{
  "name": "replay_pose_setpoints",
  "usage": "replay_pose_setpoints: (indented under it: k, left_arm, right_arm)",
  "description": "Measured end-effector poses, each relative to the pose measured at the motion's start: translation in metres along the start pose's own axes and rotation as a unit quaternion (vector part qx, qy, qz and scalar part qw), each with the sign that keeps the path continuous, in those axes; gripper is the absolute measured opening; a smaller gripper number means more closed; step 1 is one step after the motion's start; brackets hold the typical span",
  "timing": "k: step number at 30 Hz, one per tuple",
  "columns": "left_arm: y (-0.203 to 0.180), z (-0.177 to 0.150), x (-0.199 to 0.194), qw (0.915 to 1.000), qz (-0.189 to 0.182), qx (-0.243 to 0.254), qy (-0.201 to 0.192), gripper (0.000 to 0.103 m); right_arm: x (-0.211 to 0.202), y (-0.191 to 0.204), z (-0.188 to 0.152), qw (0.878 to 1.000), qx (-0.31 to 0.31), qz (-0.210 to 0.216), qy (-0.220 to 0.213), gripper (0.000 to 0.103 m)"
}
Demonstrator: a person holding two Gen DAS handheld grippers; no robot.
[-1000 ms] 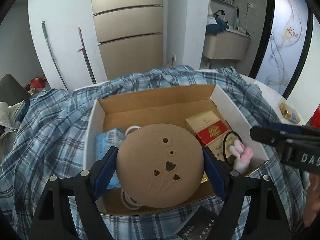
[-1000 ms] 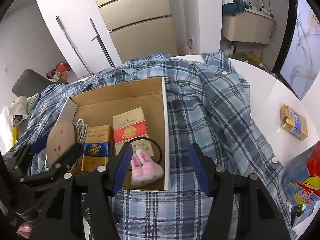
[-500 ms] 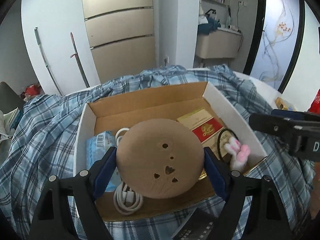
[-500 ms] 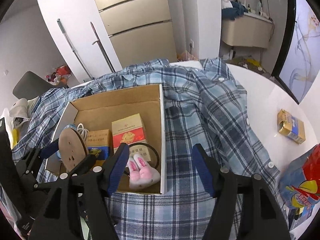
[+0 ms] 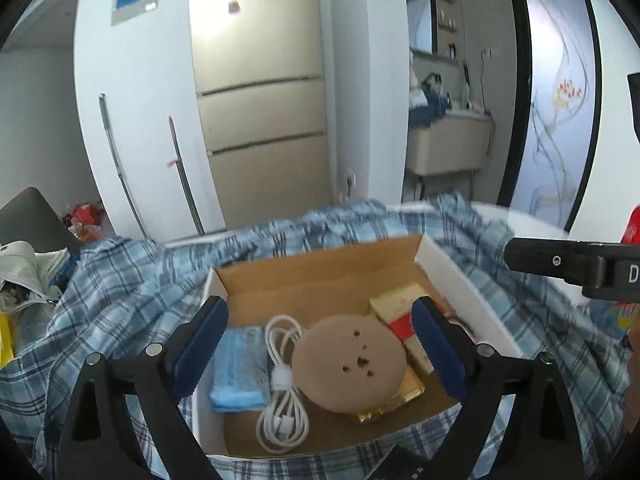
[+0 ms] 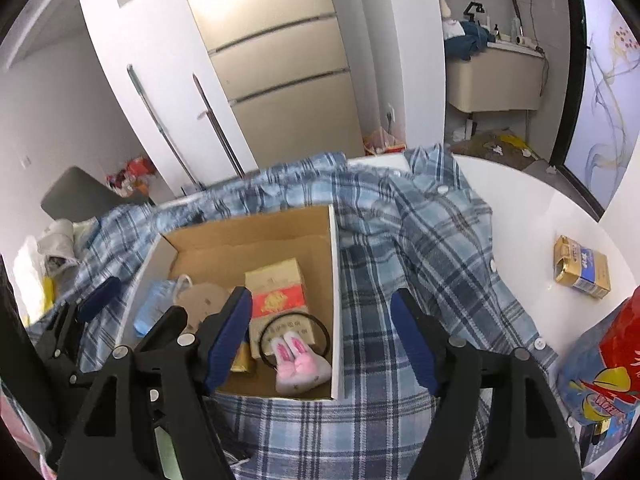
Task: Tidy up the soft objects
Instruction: 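Lower the cushion with the left tool while the right lowers the plush toy into the box, then open, then withdraw both tools and move the left tool toward the green card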
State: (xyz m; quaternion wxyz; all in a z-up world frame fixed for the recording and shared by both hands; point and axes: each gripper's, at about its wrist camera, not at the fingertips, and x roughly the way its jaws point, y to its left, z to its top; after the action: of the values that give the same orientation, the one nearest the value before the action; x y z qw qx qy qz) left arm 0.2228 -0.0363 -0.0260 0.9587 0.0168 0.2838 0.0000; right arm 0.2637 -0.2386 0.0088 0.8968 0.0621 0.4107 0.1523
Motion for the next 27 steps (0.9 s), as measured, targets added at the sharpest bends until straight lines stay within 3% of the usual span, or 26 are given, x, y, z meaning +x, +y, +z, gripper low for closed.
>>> replay_pose_setpoints:
  k: [2,6,14,18,22,27]
  left_arm:
    - [0.002,0.003,-0.009,0.9998,0.0,-0.009,-0.018,0.103]
    - [0.007,0.02,-0.039,0.998,-0.008,-0.035,-0.052,0.103]
    - [0.01,0.041,-0.109,0.9956,0.0,-0.022,-0.091,0.103]
    - [0.012,0.035,-0.147,0.9945,-0.002,-0.005,-0.104,0.103]
    - [0.018,0.021,-0.168,0.996,-0.004,-0.007,-0.089,0.103]
    - [0.026,-0.008,-0.185,0.9959,-0.02,-0.003,-0.088,0.103]
  right_arm:
    - [-0.012,0.003,0.005,1.0,-0.005,0.006,-0.018,0.072]
    - [-0.047,0.012,0.012,0.997,-0.021,0.011,-0.078,0.088]
    - [-0.112,0.032,0.019,0.986,-0.055,0.026,-0.155,0.095]
    - [-0.135,0.041,0.008,0.979,-0.077,0.032,-0.184,0.098]
    - [-0.147,0.041,-0.008,0.974,-0.077,0.04,-0.211,0.101]
    - [-0.151,0.042,-0.029,0.97,-0.099,0.041,-0.218,0.101]
